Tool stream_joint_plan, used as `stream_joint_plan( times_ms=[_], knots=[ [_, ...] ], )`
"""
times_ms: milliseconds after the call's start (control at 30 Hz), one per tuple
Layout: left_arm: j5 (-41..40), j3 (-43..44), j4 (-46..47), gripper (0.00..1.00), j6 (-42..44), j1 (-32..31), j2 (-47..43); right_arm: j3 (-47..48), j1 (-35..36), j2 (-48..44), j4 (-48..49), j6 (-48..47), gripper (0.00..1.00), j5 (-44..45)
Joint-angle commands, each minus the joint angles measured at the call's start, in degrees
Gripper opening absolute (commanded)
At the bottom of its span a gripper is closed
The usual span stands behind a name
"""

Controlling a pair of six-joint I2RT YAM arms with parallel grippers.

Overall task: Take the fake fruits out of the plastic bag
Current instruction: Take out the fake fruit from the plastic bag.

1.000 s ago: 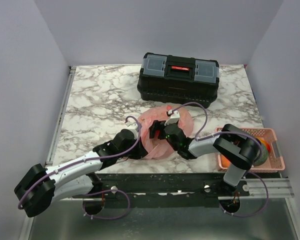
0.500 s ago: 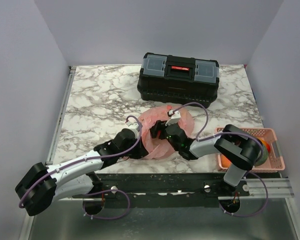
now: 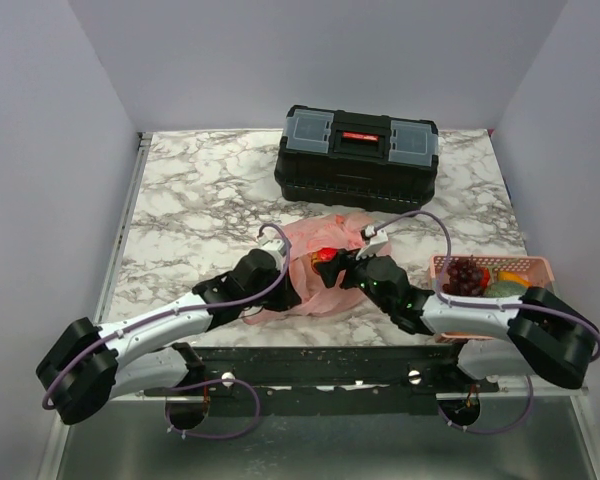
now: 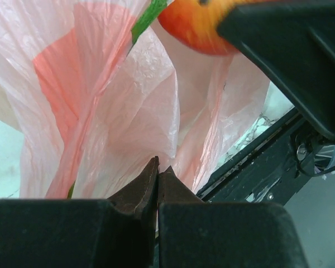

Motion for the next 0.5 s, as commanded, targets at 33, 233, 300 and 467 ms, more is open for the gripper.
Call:
stream_joint_plan(
  times_ms=[33, 233, 300, 467],
  knots=[
    [-0.42, 1.84, 0.23, 0.0, 1.31, -0.09, 2.12, -2.35, 0.01, -9.25, -7.69, -1.17, 0.09, -12.35],
    [0.91, 2.03, 1.75, 0.0, 0.64, -0.11, 3.62, 0.91, 0.03, -19.77, -19.57, -1.97, 0.01, -9.96],
    [1.15, 2.16, 1.85, 0.0, 0.68, -0.09, 3.93, 2.56, 0.01, -22.5, -23.2, -2.98, 0.01, -8.84],
    [0.54, 2.39, 1.32, 0.0, 1.19, -0.09, 3.43, 5.04, 0.08, -32.28, -30.46, -3.83, 0.01, -2.72]
  ],
)
